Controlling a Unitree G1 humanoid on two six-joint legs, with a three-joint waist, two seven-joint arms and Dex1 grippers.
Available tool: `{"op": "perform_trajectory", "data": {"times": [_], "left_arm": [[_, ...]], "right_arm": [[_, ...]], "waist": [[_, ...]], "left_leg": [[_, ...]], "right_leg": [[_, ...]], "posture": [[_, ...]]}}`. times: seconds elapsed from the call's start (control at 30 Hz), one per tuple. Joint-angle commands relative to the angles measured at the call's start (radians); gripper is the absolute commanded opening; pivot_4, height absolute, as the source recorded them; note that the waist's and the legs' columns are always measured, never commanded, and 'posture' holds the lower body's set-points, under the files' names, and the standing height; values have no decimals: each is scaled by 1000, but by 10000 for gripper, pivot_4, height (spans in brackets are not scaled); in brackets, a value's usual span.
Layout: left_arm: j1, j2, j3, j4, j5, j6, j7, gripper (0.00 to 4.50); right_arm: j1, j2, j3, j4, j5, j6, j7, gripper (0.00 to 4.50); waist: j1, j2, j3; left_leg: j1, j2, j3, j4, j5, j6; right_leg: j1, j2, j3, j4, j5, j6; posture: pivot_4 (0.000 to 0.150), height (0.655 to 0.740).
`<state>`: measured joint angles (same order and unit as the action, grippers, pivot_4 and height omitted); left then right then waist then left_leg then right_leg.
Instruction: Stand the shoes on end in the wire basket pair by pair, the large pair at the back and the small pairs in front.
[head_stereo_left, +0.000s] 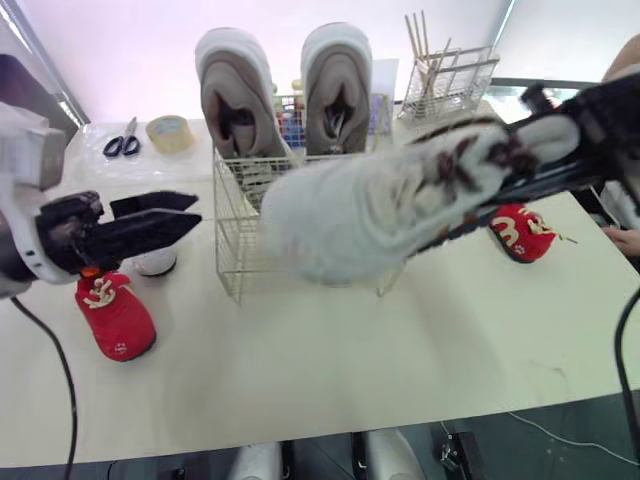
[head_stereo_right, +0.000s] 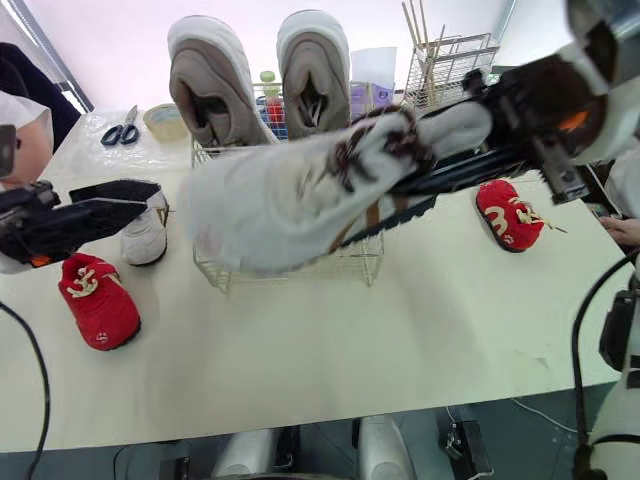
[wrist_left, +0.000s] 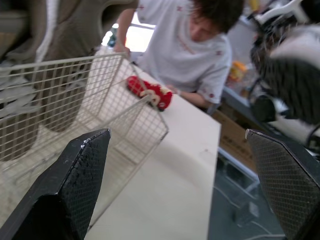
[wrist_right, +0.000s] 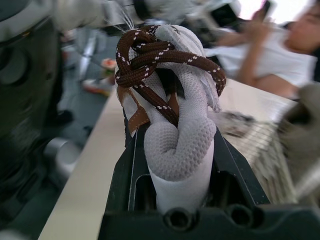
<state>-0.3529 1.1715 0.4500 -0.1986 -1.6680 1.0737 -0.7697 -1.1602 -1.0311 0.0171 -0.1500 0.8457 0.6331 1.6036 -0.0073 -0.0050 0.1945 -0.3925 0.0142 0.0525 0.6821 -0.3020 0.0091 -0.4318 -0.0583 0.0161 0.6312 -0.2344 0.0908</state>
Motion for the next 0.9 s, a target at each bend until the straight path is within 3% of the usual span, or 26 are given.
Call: {"op": "perform_trajectory", "data": {"times": [0.03, 0.17, 0.33, 0.43, 0.8, 0.9], "left_arm": [[-95, -4, -87, -9, 50, 35, -107, 45000], [-224, -94, -195, 1, 20, 78, -116, 45000], [-269, -168, -259, -54, 19, 118, -103, 45000], [-243, -178, -310, -120, 147, 108, -178, 45000], [-303, -294, -423, -96, 303, 108, -253, 45000], [-317, -314, -412, -78, 307, 116, -251, 36357]], "right_arm": [[-63, -5, 97, 12, 11, -133, 11, 7114], [-108, -18, 289, 34, -31, -321, 11, 7114], [-155, -10, 427, 98, -82, -477, 11, 7114], [-175, -3, 472, 125, -71, -513, 11, 7114], [-209, 2, 525, 117, -22, -530, 11, 7114], [-207, 1, 525, 120, -31, -524, 11, 6944]], "waist": [[-4, -2, 1], [-9, -4, 1], [-10, -6, 1], [-11, -6, 1], [-5, -6, 1], [-6, -6, 1]], "left_leg": [[0, 0, 0, 0, 0, 0], [0, -3, 2, 1, 0, 0], [-1, -3, 1, 1, 0, 0], [-1, -2, 1, 1, 0, 0], [-1, -2, 0, 1, 1, -1], [-1, -2, 0, 1, 1, -1]], "right_leg": [[0, -1, 0, -1, 0, 0], [0, -4, 0, -1, 0, 1], [0, -4, 0, -1, 1, 2], [0, -4, 0, -1, 1, 2], [0, -3, 0, -1, 1, 2], [0, -3, 0, 0, 1, 2]], "posture": [[1500, 7400], [1500, 7400], [1500, 7400], [1500, 7400], [1500, 7400], [1500, 7400]]}}
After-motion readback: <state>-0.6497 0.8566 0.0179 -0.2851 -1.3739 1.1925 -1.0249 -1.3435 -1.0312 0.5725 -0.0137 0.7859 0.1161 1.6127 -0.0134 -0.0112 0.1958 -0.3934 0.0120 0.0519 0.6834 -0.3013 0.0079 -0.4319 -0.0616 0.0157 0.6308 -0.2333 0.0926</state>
